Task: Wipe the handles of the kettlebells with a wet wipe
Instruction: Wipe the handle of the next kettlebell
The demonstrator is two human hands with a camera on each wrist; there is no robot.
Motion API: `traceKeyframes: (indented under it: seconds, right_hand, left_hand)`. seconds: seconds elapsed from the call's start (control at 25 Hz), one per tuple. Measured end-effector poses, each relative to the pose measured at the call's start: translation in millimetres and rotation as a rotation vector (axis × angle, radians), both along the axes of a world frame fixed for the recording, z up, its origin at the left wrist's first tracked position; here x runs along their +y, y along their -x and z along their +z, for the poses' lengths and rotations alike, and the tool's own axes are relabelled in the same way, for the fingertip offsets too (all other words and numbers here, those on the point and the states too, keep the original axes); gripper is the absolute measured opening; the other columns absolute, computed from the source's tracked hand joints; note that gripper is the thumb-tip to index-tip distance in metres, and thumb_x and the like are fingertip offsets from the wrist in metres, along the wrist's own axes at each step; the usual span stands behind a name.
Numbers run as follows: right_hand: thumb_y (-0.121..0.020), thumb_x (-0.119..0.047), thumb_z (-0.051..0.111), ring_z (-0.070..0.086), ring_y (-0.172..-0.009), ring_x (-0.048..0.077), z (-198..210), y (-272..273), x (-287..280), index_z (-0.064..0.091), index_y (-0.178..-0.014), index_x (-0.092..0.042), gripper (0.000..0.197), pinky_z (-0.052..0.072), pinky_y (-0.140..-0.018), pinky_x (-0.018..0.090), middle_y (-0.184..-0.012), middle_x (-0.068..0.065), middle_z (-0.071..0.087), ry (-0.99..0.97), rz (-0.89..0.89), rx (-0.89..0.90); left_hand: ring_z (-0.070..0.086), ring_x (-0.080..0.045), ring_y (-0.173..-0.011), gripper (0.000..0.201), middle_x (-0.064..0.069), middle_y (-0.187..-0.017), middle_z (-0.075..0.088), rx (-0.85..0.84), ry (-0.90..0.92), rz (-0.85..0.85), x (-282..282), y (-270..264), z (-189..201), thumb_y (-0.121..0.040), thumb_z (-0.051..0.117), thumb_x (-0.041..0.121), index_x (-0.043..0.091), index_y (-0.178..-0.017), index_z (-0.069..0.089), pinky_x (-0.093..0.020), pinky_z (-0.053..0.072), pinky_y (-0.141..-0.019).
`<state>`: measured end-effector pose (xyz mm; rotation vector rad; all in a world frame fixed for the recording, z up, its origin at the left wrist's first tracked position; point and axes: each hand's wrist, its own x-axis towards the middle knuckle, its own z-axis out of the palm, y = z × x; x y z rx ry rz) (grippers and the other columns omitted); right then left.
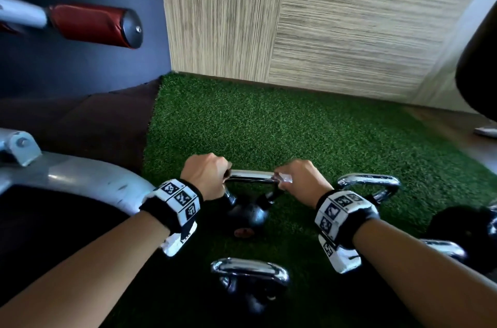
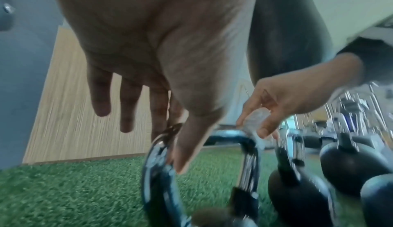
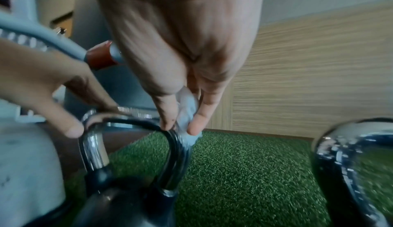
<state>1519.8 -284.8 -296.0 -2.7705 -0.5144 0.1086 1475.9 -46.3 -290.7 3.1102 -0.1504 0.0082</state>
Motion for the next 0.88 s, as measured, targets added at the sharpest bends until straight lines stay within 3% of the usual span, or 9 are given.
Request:
traceKeyframes:
  seconds: [0.08,0.12,0.24,0.32,0.48,0.52,0.64,0.76,0.88]
  right_hand:
    - [-0.091,-0.014,0.072,0.068,-0.100,0.015,17,21,-20,0.076,-0.117,-0.020,0.027,0.042,-0.071,0.007,-0.117,-0.002,0.071,-0.051,-0.054,-0.019]
    - [-0.090,-0.015,0.073,0.069,-0.102,0.015,27,34,-33,0.076,-0.116,-0.022,0.028,0.044,-0.071,0.008,-0.115,-0.005,0.071,-0.058,-0.080,-0.021]
    - [-0.081,-0.015,0.075,0.067,-0.110,0.012,62,73,-72,0.076,-0.117,-0.025,0.038,0.044,-0.087,0.017,-0.121,-0.006,0.073,-0.090,-0.127,-0.061]
    - [-0.079,-0.013,0.075,0.066,-0.107,0.009,85,92,-97,0.076,-0.117,-0.026,0.040,0.045,-0.085,0.019,-0.115,-0.008,0.073,-0.082,-0.158,-0.104]
    - [-0.085,-0.009,0.069,0.073,-0.099,0.026,130,96,-143,0.079,-0.107,-0.010,0.024,0.053,-0.075,0.031,-0.109,0.005,0.078,0.032,-0.231,-0.114]
    - [-0.083,-0.009,0.070,0.074,-0.097,0.026,137,93,-154,0.079,-0.105,-0.009,0.024,0.052,-0.073,0.030,-0.108,0.004,0.079,0.061,-0.240,-0.105]
    - [-0.082,-0.012,0.077,0.069,-0.094,0.013,154,96,-190,0.081,-0.105,-0.016,0.024,0.041,-0.075,0.021,-0.106,-0.010,0.074,0.164,-0.215,-0.139]
    - [-0.084,-0.019,0.078,0.068,-0.091,0.017,152,95,-226,0.081,-0.104,-0.018,0.020,0.038,-0.076,0.022,-0.102,0.002,0.078,0.180,-0.196,-0.208]
    - [-0.084,-0.019,0.077,0.065,-0.081,0.011,139,76,-247,0.081,-0.093,-0.020,0.010,0.041,-0.070,0.020,-0.092,-0.002,0.077,0.137,-0.171,-0.188]
  left_hand:
    - [0.066,-0.022,-0.112,0.052,0.000,-0.123,0.070,0.029,0.055,-0.037,-9,-1,10,-0.083,0.060,0.015,0.024,-0.134,0.062,-0.041,0.055,-0.095]
    - [0.065,-0.023,-0.114,0.051,-0.001,-0.128,0.069,0.029,0.097,-0.049,-17,-4,16,-0.085,0.059,0.015,0.022,-0.135,0.062,-0.042,0.055,-0.096]
    - [0.065,-0.025,-0.118,0.051,-0.003,-0.136,0.065,0.008,0.239,-0.060,-54,-12,30,-0.090,0.054,0.013,0.025,-0.139,0.060,-0.041,0.054,-0.099]
    - [0.062,-0.027,-0.123,0.055,-0.005,-0.141,0.062,0.052,0.283,-0.118,-93,-12,39,-0.089,0.052,0.012,0.026,-0.141,0.058,-0.040,0.053,-0.101]
    - [0.065,-0.030,-0.118,0.046,-0.008,-0.134,0.066,0.128,0.311,-0.177,-167,-7,47,-0.089,0.056,0.020,0.022,-0.134,0.064,-0.039,0.055,-0.098]
    - [0.066,-0.031,-0.117,0.045,-0.009,-0.132,0.068,0.125,0.333,-0.169,-180,-7,46,-0.088,0.058,0.023,0.019,-0.132,0.065,-0.038,0.056,-0.097]
    - [0.068,-0.033,-0.115,0.037,-0.015,-0.126,0.070,0.133,0.335,-0.113,-216,-13,34,-0.090,0.063,0.025,0.007,-0.122,0.067,-0.036,0.055,-0.091]
    - [0.068,-0.030,-0.116,0.039,-0.014,-0.125,0.071,0.229,0.293,-0.044,-241,-25,9,-0.089,0.068,0.032,0.006,-0.118,0.070,-0.034,0.056,-0.091]
    - [0.070,-0.026,-0.112,0.052,-0.010,-0.121,0.073,0.338,0.210,0.007,-254,-35,-19,-0.079,0.079,0.040,0.008,-0.118,0.070,-0.031,0.056,-0.084]
